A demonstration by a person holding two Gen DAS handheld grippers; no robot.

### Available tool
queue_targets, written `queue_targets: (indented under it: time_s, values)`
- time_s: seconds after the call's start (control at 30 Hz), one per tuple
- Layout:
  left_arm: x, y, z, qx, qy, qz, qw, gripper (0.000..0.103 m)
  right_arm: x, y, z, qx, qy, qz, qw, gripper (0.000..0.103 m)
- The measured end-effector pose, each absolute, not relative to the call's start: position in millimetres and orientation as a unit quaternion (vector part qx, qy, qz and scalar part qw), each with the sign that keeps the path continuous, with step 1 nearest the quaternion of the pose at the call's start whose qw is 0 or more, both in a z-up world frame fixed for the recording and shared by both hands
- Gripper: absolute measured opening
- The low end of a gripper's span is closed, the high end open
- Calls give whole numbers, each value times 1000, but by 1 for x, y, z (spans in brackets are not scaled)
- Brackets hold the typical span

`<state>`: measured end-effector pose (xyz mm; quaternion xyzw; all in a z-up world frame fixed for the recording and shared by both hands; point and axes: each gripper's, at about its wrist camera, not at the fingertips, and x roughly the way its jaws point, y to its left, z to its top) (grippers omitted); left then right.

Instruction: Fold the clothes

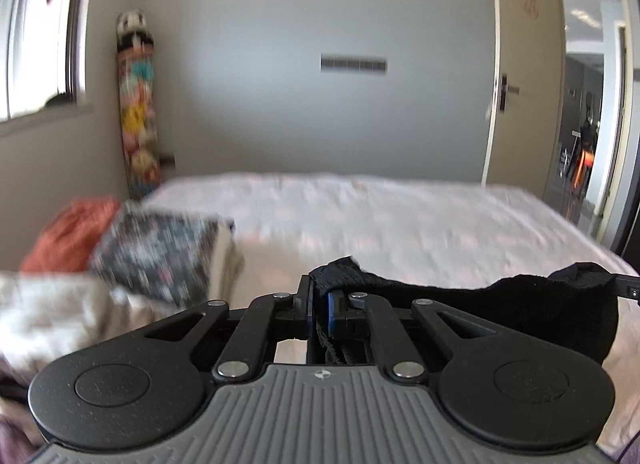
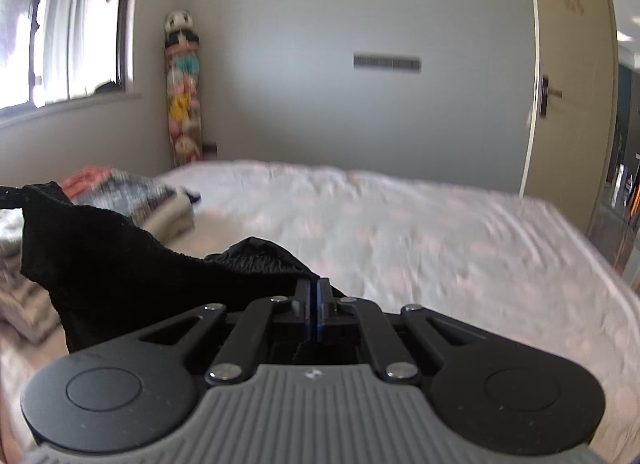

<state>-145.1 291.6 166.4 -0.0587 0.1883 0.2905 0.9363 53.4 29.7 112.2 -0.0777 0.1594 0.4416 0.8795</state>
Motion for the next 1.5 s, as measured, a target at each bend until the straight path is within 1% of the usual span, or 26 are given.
queue_targets:
  time_s: [0.1, 0.17, 0.27, 0.37, 0.47, 0.57, 0.73, 0.87, 1.0, 1.07, 1.13, 1.17, 1.2, 1.3, 1.47, 1.5]
  values:
    - [-160, 286, 212, -30, 142, 295, 944, 4, 33, 20, 154, -50, 119, 453, 882, 4]
    - [-172, 282, 238, -16, 115, 296, 948, 4, 21, 10, 177, -24, 105, 469, 876, 4]
    - [-189, 278, 253, -14, 110, 288, 951, 4, 8, -5, 193, 13, 108, 496, 862, 4]
    - [-184, 283, 221, -30, 158, 278, 947, 4, 0, -13, 192, 26, 125, 503, 855, 4]
    - [-177, 290, 184, -49, 212, 266, 939, 4, 2, -13, 167, 26, 164, 487, 857, 4]
    - [-169, 297, 144, -71, 265, 255, 927, 5, 12, -12, 125, 34, 228, 468, 853, 4]
    - [-150, 308, 55, -125, 340, 245, 899, 5, 28, -2, 44, 33, 328, 423, 844, 4]
    - [-139, 316, 9, -165, 372, 236, 882, 5, 43, 5, -4, 26, 373, 386, 843, 4]
    - [-133, 319, -15, -182, 384, 225, 877, 7, 55, 13, -36, 23, 398, 358, 844, 4]
    - [-129, 322, -23, -190, 389, 217, 875, 10, 62, 13, -54, 15, 406, 347, 845, 4]
    - [-129, 323, -26, -193, 389, 205, 877, 19, 65, 13, -71, 9, 419, 337, 843, 4]
    - [-129, 324, -27, -193, 388, 200, 879, 21, 67, 14, -74, 10, 423, 337, 841, 4]
    - [-131, 325, -26, -195, 385, 196, 881, 26, 67, 14, -74, 11, 420, 340, 841, 6]
    - [-147, 328, -18, -215, 363, 197, 885, 47, 68, 16, -73, 10, 418, 346, 840, 8]
    - [-182, 330, -5, -253, 330, 189, 890, 48, 69, 15, -76, 14, 420, 346, 839, 10]
    - [-188, 329, -5, -253, 332, 195, 888, 45, 68, 15, -75, 15, 419, 346, 839, 10]
